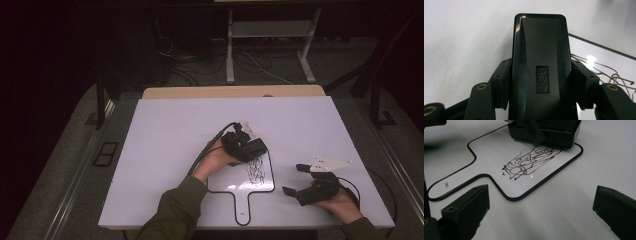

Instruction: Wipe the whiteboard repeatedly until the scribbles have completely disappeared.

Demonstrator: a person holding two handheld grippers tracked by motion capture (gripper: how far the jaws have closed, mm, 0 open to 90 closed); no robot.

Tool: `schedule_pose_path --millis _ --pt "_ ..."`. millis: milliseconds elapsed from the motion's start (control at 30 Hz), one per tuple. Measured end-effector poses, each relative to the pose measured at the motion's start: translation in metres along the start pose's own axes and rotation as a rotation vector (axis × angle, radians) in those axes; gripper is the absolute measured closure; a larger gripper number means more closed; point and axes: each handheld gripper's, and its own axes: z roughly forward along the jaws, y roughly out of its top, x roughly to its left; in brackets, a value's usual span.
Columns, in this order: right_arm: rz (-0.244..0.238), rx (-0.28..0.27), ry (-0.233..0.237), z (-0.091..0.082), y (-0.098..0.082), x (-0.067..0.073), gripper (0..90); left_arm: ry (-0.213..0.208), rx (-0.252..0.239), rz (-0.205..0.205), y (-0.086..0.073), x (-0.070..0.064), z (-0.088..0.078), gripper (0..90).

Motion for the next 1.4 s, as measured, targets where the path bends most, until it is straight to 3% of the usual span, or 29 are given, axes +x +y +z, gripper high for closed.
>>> schedule_pose_path --millis 133,333,1033,1400 --pt "-0.001 0.000 0.000 0.000 0.000 0.000 0.0 0.014 0.010 0.014 0.000 0.001 0.004 39.3" --pt "-0.001 0.000 0.000 0.000 0.000 0.000 0.0 0.014 0.016 -0.005 -0.002 0.001 0.007 39.3" --pt "-0.005 0.002 0.000 0.000 0.000 0.000 0.0 -0.015 0.023 0.055 0.006 -0.015 0.013 39.3" --pt "-0.001 0.002 -0.003 -0.001 0.000 -0.001 0.0 -0.005 0.028 0.032 0.003 -0.007 0.009 39.3"
